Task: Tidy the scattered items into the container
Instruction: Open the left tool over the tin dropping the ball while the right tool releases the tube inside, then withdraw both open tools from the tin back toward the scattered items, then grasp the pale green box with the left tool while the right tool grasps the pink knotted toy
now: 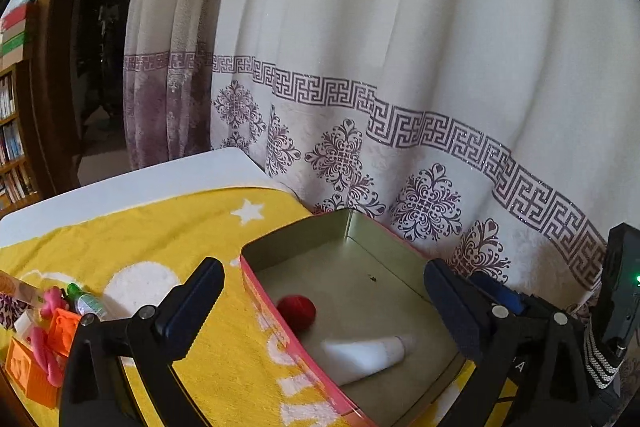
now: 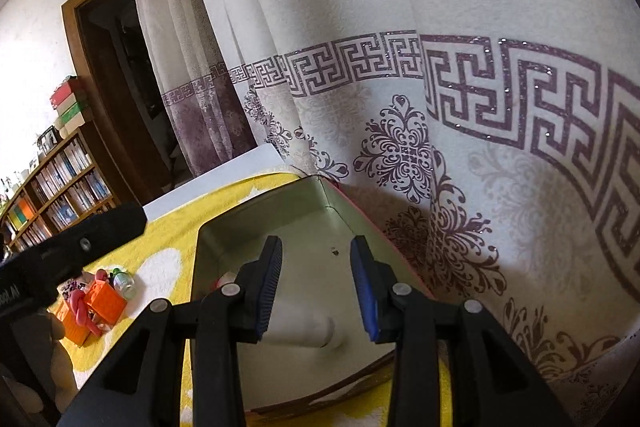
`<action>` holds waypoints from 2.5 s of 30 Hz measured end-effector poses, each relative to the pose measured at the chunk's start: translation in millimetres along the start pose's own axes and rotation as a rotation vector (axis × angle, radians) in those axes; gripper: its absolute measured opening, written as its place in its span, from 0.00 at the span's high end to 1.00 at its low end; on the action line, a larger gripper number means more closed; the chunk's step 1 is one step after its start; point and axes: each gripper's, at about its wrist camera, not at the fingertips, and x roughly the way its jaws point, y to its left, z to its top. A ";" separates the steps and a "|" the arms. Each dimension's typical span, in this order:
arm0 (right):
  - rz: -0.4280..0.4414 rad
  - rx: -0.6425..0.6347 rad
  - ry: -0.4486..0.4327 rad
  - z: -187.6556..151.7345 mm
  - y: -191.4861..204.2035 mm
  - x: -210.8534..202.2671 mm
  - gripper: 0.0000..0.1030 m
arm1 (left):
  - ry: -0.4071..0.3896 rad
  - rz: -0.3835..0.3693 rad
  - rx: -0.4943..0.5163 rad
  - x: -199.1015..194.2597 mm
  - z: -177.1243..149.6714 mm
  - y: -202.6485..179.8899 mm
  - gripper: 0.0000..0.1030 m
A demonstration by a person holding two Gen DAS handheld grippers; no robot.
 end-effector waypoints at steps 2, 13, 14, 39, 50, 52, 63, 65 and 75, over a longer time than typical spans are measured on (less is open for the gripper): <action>0.002 -0.003 0.004 -0.9 2.6 0.9 0.60 | -0.004 -0.002 0.000 -3.6 -1.5 2.6 0.01; 0.019 -0.010 -0.010 -4.2 15.6 -2.6 0.40 | 0.047 0.052 -0.059 -13.0 -11.1 22.0 0.01; 0.025 -0.014 -0.006 -5.5 18.6 -2.3 0.39 | 0.053 0.062 -0.065 -13.5 -12.2 23.9 0.01; 0.182 -0.122 0.067 -40.8 119.1 8.2 0.27 | 0.085 0.287 -0.219 -73.4 -62.7 147.2 0.01; 0.240 -0.173 0.150 -60.4 168.5 25.4 0.24 | 0.097 0.433 -0.370 -115.7 -102.0 243.5 0.01; 0.247 -0.185 0.161 -63.9 177.4 28.0 0.24 | 0.096 0.456 -0.401 -123.2 -108.6 258.5 0.01; 0.264 -0.237 0.231 -83.3 212.1 44.5 0.23 | 0.097 0.608 -0.577 -169.5 -154.8 347.6 0.01; 0.262 -0.241 0.244 -85.3 216.0 47.3 0.23 | 0.094 0.618 -0.611 -175.4 -160.2 361.0 0.01; 0.276 -0.276 0.264 -86.7 240.6 49.7 0.23 | 0.150 0.650 -0.491 -174.5 -155.5 376.3 0.01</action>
